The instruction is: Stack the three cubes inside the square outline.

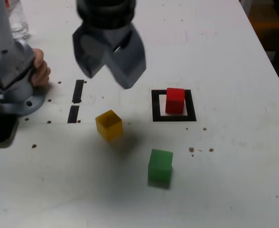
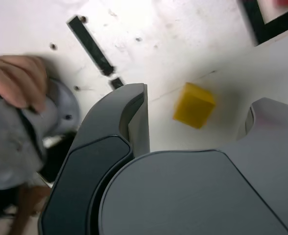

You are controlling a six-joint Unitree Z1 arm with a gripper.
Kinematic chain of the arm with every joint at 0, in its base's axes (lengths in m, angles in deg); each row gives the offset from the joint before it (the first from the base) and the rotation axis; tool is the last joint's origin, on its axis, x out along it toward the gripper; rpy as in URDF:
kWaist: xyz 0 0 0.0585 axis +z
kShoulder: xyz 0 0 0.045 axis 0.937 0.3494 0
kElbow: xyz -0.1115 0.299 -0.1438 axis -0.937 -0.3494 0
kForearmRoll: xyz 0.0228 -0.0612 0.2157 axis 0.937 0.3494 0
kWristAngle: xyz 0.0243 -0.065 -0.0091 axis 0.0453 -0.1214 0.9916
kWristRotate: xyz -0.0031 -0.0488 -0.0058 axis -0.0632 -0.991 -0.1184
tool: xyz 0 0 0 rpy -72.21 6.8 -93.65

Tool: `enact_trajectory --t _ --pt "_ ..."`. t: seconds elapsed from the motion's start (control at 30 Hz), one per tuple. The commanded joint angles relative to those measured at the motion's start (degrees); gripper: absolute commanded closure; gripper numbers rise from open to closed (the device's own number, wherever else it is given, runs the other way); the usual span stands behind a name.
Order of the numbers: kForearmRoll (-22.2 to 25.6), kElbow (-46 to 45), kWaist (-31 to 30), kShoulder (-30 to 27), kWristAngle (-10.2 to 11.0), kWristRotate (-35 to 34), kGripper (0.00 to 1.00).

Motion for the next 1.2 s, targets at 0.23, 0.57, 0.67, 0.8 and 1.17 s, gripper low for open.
enact_trajectory --t 0.23,0.57,0.67,0.8,1.17 --pt "-5.0 -10.9 -9.3 -3.5 1.5 -0.2 0.21" --pt "-8.2 -13.8 -17.5 -3.7 -0.1 -2.6 0.2" --pt "-9.7 -14.2 -18.2 -2.5 -0.1 -2.9 0.2" --pt "-10.8 -14.0 -18.3 -0.1 0.0 -2.9 0.2" --pt "-11.7 -10.3 -17.8 7.6 0.2 -2.3 0.2"
